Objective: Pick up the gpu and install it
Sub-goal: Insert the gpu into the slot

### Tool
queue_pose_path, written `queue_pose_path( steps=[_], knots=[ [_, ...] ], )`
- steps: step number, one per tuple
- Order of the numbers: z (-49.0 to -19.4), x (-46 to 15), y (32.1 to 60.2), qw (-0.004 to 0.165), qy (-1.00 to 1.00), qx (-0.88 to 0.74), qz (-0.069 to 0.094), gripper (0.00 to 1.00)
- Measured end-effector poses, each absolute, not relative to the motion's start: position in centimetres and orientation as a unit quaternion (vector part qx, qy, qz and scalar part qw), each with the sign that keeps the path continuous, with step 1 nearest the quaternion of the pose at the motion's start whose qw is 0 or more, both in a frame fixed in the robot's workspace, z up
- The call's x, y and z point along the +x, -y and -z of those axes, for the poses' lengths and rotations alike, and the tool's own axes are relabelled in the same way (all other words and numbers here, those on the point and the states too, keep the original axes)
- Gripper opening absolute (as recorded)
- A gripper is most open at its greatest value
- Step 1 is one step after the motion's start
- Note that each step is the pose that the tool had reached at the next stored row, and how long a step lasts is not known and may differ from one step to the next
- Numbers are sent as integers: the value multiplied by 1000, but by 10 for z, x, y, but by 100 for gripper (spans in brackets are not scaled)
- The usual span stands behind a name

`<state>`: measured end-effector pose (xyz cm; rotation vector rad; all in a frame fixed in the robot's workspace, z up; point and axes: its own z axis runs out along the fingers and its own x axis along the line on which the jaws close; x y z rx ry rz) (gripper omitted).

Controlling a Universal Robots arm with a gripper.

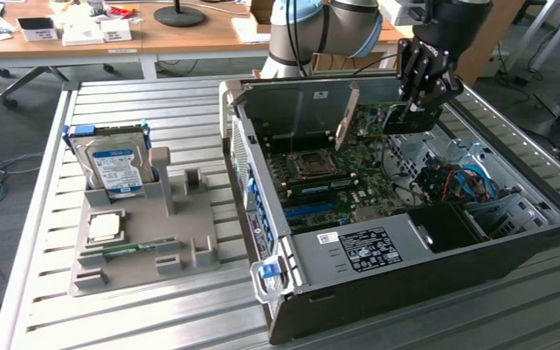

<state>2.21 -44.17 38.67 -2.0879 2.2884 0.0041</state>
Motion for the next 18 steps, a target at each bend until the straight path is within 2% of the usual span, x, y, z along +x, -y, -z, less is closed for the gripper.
queue_pose_path(
  steps=[18],
  knots=[
    [-382, 20, 442, 22, -736, -677, -1, 27]
  ],
)
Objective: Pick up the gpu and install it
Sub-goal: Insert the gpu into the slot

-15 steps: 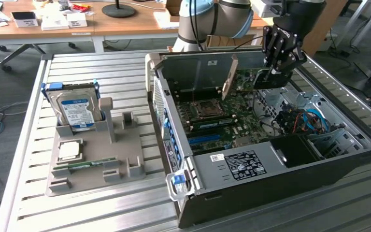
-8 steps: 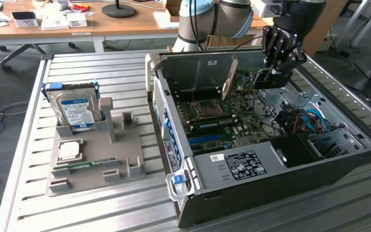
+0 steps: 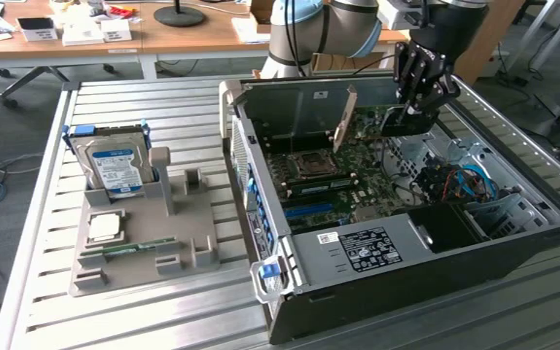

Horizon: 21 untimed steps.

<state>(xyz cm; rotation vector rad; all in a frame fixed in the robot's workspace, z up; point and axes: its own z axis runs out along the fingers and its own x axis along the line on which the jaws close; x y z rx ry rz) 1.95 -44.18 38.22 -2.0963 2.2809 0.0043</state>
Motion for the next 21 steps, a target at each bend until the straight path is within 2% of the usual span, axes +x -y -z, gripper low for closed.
queue_pose_path(
  steps=[21],
  knots=[
    [-379, 19, 442, 22, -736, -676, -1, 27]
  ],
)
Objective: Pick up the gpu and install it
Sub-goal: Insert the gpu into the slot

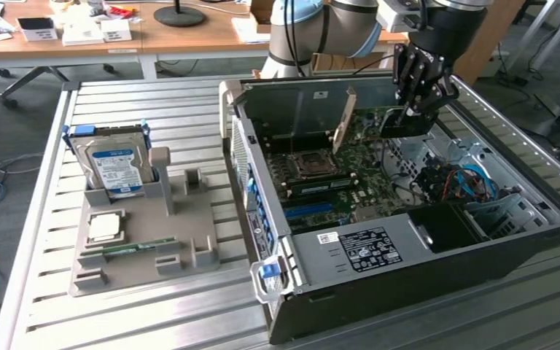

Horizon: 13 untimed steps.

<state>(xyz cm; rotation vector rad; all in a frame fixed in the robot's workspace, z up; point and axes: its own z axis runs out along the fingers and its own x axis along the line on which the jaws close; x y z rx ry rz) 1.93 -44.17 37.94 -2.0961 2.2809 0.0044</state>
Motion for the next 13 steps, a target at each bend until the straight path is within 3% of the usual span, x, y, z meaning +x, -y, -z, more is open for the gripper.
queue_pose_path(
  steps=[13],
  knots=[
    [-377, 19, 442, 22, -736, -676, -1, 27]
  ],
)
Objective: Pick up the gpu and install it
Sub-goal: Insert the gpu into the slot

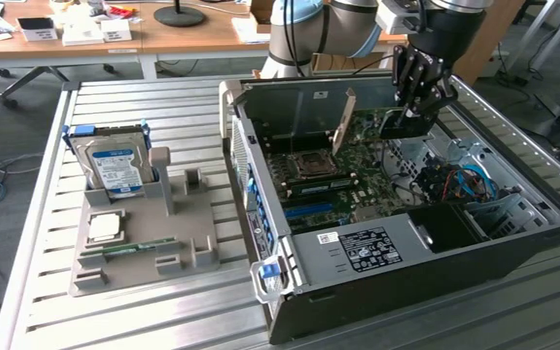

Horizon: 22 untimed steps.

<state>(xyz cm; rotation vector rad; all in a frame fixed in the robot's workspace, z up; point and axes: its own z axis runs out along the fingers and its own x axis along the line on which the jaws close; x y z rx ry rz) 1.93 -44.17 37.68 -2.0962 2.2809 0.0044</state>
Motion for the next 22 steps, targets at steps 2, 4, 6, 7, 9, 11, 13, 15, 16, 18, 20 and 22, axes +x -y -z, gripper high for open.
queue_pose_path(
  steps=[2, 4, 6, 7, 9, 11, 13, 15, 16, 18, 20, 22],
  knots=[
    [-376, 19, 442, 22, -736, -676, -1, 27],
    [-375, 19, 442, 22, -736, -676, -1, 27],
    [-374, 18, 442, 22, -736, -676, -1, 27],
    [-374, 17, 442, 22, -736, -676, -1, 27],
    [-374, 15, 442, 22, -736, -677, -1, 27],
    [-373, 13, 442, 22, -736, -676, -1, 27],
    [-372, 12, 443, 22, -736, -676, -2, 27],
    [-371, 11, 443, 22, -736, -677, -1, 27],
    [-369, 10, 444, 22, -736, -676, -1, 27],
    [-368, 10, 444, 22, -736, -677, -1, 27],
    [-368, 10, 444, 22, -736, -677, -1, 27],
    [-368, 10, 444, 22, -736, -677, -1, 27]
  ],
)
